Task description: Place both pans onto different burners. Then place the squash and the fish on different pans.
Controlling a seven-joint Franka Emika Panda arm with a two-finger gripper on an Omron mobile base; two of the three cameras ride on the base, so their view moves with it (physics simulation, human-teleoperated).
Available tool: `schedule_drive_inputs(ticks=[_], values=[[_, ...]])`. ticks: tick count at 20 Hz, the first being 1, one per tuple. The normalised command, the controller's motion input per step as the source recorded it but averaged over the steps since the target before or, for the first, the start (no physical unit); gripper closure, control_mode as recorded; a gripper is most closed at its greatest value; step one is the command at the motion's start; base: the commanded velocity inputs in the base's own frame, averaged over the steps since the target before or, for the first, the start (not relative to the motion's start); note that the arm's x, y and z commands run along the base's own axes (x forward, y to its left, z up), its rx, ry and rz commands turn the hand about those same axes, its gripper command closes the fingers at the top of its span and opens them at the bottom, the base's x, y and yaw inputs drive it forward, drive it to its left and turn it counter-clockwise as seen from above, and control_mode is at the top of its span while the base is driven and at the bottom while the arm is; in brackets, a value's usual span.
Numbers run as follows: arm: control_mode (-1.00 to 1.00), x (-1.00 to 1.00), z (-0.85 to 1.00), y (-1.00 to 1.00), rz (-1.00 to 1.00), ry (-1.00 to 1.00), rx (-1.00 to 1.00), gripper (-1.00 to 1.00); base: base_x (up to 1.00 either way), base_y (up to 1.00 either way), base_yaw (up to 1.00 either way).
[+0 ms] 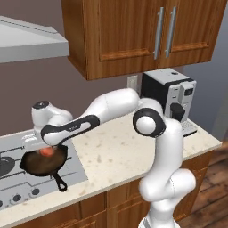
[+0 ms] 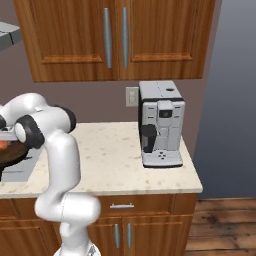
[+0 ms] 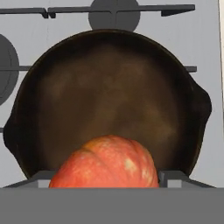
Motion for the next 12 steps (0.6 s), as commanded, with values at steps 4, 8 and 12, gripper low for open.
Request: schedule_drive_inputs(ticks=[4,8,12], values=[[-1.00,0.19,-0.13,0.22,-0.08,0.02,-0.08,1.00,0.00,0.00,0.00],[-1.00,0.15,-0.22,0.01,-0.10,0.04,-0.06,1.00,0.00,0.00,0.00],[-1.00,0.11,-0.30,0.00,-0.10,0.07,-0.04,1.00,0.00,0.00,0.00]])
